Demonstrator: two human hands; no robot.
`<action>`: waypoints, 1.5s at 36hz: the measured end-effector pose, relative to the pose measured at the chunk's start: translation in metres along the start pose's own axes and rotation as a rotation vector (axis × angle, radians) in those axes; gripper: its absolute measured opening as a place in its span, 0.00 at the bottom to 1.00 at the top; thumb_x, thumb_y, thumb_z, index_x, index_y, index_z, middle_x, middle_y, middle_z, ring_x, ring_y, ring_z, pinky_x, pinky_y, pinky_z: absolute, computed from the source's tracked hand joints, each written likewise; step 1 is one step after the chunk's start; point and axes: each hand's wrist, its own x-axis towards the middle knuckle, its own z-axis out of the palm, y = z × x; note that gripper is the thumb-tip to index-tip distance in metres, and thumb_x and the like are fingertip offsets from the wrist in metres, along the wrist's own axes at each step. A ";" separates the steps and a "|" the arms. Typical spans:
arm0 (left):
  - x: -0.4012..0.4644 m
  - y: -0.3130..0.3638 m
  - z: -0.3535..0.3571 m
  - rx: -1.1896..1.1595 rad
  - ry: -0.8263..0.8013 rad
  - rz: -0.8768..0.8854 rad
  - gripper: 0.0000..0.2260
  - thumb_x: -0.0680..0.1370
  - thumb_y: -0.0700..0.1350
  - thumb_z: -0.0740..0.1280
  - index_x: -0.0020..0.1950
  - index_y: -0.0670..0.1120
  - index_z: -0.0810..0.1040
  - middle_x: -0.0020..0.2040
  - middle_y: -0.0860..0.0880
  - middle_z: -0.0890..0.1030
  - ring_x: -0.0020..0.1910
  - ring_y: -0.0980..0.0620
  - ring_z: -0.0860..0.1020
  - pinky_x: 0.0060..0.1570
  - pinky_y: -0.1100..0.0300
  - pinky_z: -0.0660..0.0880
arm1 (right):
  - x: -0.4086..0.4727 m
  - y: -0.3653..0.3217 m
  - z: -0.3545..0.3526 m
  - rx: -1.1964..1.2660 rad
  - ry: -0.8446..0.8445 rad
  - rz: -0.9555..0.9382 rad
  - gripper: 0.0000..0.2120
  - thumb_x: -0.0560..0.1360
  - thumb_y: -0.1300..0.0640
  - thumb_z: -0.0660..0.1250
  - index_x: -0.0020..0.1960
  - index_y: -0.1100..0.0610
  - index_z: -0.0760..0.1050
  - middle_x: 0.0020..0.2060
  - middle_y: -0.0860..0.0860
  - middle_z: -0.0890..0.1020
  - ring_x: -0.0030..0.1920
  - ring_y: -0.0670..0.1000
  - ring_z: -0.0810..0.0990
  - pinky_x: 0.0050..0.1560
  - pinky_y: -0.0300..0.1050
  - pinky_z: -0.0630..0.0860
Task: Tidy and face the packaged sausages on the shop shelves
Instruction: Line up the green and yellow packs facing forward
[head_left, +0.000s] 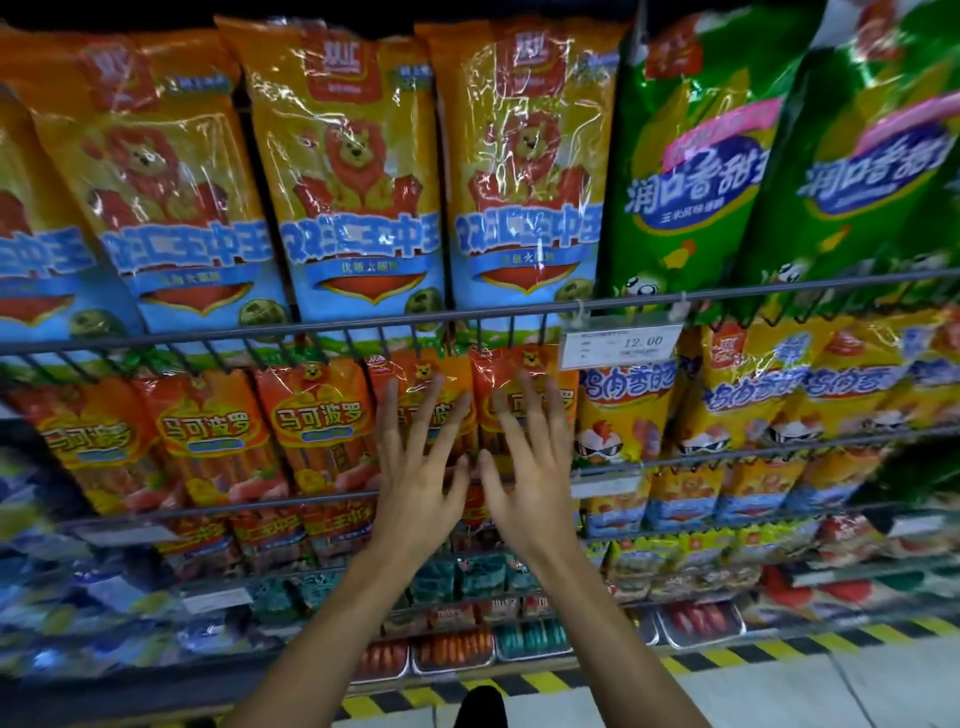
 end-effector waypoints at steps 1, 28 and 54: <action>0.000 0.002 0.000 -0.003 0.002 -0.005 0.31 0.81 0.46 0.69 0.82 0.51 0.61 0.85 0.47 0.53 0.83 0.35 0.44 0.78 0.32 0.51 | 0.002 0.000 0.002 -0.018 -0.013 -0.035 0.28 0.82 0.54 0.66 0.81 0.52 0.63 0.83 0.50 0.55 0.83 0.56 0.47 0.80 0.64 0.54; -0.007 -0.017 -0.022 0.060 -0.153 0.110 0.33 0.83 0.47 0.66 0.84 0.54 0.53 0.85 0.50 0.46 0.83 0.41 0.41 0.80 0.36 0.47 | 0.003 0.022 0.007 -0.233 -0.038 -0.127 0.38 0.81 0.45 0.67 0.83 0.56 0.53 0.83 0.54 0.52 0.83 0.59 0.48 0.79 0.67 0.52; -0.101 -0.209 -0.104 0.182 -0.154 -0.320 0.29 0.83 0.59 0.55 0.84 0.54 0.57 0.85 0.46 0.44 0.82 0.34 0.40 0.74 0.25 0.55 | -0.008 -0.063 0.067 -0.205 -0.176 -0.150 0.34 0.80 0.48 0.68 0.82 0.52 0.60 0.84 0.53 0.50 0.83 0.62 0.43 0.78 0.72 0.52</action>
